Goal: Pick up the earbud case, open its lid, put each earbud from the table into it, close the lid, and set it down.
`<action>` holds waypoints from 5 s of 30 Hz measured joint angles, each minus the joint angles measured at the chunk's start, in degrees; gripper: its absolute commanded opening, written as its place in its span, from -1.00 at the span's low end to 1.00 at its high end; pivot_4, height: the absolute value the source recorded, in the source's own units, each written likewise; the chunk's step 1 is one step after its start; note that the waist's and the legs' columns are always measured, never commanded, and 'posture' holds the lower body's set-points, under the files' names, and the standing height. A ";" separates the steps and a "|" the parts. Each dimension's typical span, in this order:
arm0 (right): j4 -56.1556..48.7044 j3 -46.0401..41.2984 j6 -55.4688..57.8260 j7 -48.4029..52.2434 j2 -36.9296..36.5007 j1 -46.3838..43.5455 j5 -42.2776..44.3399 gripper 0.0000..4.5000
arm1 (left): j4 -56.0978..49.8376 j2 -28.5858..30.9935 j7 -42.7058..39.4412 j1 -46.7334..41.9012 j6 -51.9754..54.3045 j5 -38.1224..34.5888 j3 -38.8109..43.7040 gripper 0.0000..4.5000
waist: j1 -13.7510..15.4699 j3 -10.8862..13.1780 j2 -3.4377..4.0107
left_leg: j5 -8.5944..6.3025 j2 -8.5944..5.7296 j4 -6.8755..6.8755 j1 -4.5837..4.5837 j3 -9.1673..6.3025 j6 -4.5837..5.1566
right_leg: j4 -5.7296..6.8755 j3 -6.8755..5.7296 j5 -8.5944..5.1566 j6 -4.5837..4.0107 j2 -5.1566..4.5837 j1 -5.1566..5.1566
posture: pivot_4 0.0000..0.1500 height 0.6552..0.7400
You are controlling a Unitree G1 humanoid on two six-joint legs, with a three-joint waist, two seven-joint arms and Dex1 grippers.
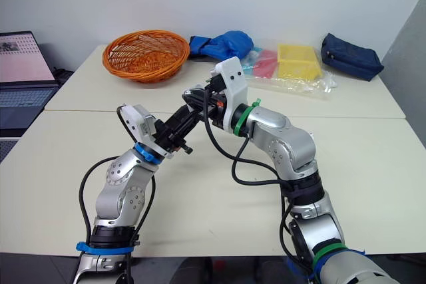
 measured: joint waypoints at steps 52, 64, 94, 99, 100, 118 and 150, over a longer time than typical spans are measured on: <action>35.68 -6.51 -15.42 3.29 -27.75 8.82 -16.64 0.99 | -1.47 1.87 -1.00 1.04 0.28 -0.28 0.14 -0.67 | -0.12 0.01 0.01 | -0.01 -0.05 -0.06 -0.09 0.12 0.01 | -0.22 0.12 0.01 0.03 0.00 -0.05 | 1.00 1.00; 43.69 -8.46 -21.00 5.02 -27.70 7.29 -16.83 -0.22 | -1.73 2.02 -0.58 1.04 0.45 -0.30 0.09 -0.67 | 0.04 0.00 0.00 | 0.00 -0.07 0.05 0.00 0.10 0.01 | -0.19 0.12 0.05 0.10 -0.01 0.09 | 1.00 1.00; 32.28 12.29 -45.83 54.51 -62.74 16.67 -34.12 -0.82 | -3.57 1.15 -0.38 3.68 0.51 -0.42 -0.54 -0.67 | -0.21 0.18 0.21 | -0.01 -0.09 0.05 0.46 0.35 0.02 | -0.12 0.36 0.04 0.14 -0.04 0.29 | 1.00 1.00; 36.63 12.07 -47.88 51.59 -60.23 15.18 -36.37 -0.82 | -3.81 1.11 -0.12 3.70 0.53 -0.42 -0.58 -0.67 | -0.31 0.04 -0.28 | -0.01 -0.13 0.10 1.03 0.37 0.02 | -0.30 0.46 -0.11 -0.17 -0.11 0.93 | 1.00 1.00; 36.85 11.89 -47.97 51.46 -60.11 15.13 -36.43 -0.82 | -3.84 1.13 -0.07 3.72 0.53 -0.43 -0.57 -0.67 | -0.29 0.03 -0.32 | 0.00 -0.17 0.10 1.05 0.43 0.03 | -0.30 0.63 -0.10 -0.16 -0.11 0.93 | 1.00 1.00; 36.85 8.35 -47.10 50.16 -60.58 17.76 -37.05 0.04 | -3.94 1.11 0.01 3.76 1.18 -0.43 -0.65 -0.67 | 0.13 0.00 -0.38 | -0.01 -0.22 -0.01 1.13 0.62 0.10 | -0.33 1.20 -0.06 -0.03 -0.05 0.93 | 1.00 1.00; 35.83 6.03 -51.53 51.17 -61.90 21.14 -39.65 -0.13 | -3.94 0.64 0.02 3.79 1.48 -0.43 -0.68 -0.67 | 0.34 -0.12 -0.58 | -0.01 -0.18 0.00 1.13 0.64 0.11 | -0.42 1.20 0.00 0.06 -0.04 0.93 | 1.00 1.00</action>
